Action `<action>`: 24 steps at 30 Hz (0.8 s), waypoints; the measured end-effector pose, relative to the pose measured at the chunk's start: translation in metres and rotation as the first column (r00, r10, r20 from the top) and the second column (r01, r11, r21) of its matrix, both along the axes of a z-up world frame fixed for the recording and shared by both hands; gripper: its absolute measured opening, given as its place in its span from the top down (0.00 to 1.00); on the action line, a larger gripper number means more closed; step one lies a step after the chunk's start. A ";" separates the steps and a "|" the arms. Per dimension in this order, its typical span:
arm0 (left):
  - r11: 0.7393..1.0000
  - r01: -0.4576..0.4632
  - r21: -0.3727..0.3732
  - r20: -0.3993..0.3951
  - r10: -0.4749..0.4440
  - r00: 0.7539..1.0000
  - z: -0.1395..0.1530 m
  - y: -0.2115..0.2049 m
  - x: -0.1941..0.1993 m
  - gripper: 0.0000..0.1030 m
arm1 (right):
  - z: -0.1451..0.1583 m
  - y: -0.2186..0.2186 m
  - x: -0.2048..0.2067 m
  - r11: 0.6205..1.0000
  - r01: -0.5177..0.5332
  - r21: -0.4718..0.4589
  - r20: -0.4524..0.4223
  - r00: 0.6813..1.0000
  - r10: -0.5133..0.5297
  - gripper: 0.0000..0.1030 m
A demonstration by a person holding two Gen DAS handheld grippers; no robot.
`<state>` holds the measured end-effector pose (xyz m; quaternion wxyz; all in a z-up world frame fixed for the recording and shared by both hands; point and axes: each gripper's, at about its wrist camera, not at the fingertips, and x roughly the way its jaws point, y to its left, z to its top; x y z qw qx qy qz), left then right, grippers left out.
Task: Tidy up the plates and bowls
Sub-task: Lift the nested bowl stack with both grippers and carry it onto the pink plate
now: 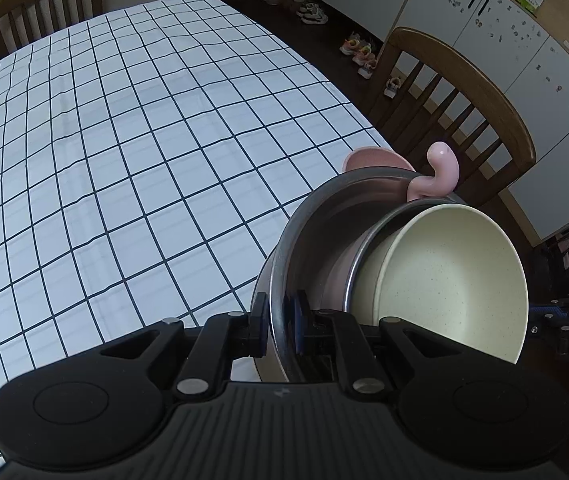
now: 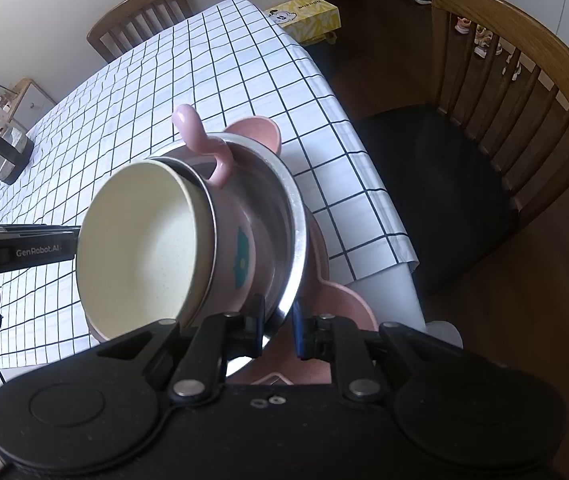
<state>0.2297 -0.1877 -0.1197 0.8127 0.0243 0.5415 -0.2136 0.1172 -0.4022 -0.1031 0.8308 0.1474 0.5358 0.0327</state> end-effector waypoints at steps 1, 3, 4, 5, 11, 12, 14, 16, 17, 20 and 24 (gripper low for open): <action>1.000 0.002 0.000 -0.001 -0.002 1.000 -0.001 0.000 0.000 0.89 | -0.001 0.000 0.000 1.000 0.001 -0.002 -0.002 1.000 -0.001 0.86; 1.000 0.004 0.000 -0.005 -0.004 1.000 -0.003 -0.001 0.001 0.89 | -0.003 -0.001 0.000 1.000 0.007 -0.003 -0.006 1.000 -0.007 0.86; 1.000 0.008 0.001 -0.006 -0.008 1.000 -0.004 -0.001 0.001 0.89 | -0.003 -0.001 0.000 1.000 0.011 0.000 -0.008 1.000 -0.011 0.86; 1.000 0.009 0.001 -0.007 -0.009 1.000 -0.005 -0.001 0.001 0.89 | -0.004 -0.002 0.000 1.000 0.014 0.002 -0.010 1.000 -0.014 0.86; 1.000 0.018 -0.003 -0.008 -0.018 1.000 -0.007 -0.002 0.001 0.89 | -0.005 -0.002 -0.002 1.000 0.028 -0.002 -0.006 1.000 -0.028 0.85; 1.000 0.021 -0.003 -0.007 -0.021 1.000 -0.007 -0.003 0.001 0.89 | -0.005 -0.002 -0.002 1.000 0.029 -0.005 -0.006 1.000 -0.029 0.85; 1.000 0.027 -0.003 -0.004 -0.027 1.000 -0.008 -0.003 0.001 0.89 | -0.005 -0.001 -0.003 0.999 0.033 -0.013 -0.001 0.999 -0.033 0.85; 0.999 0.032 -0.002 0.001 -0.032 0.999 -0.007 -0.004 0.000 0.89 | -0.004 0.000 -0.004 0.999 0.036 -0.018 0.003 0.999 -0.036 0.82; 0.999 0.034 0.000 0.007 -0.034 0.999 -0.006 -0.004 0.000 0.88 | -0.004 0.000 -0.004 0.999 0.036 -0.020 0.003 0.999 -0.036 0.81; 0.999 0.039 0.014 0.028 -0.040 0.999 -0.004 -0.003 -0.004 0.88 | -0.004 0.001 -0.006 0.999 0.046 -0.026 0.009 0.999 -0.046 0.77; 0.999 0.039 0.003 0.041 -0.039 0.998 0.001 0.002 -0.009 0.87 | 0.000 0.002 -0.012 0.997 0.066 -0.048 0.029 0.997 -0.065 0.71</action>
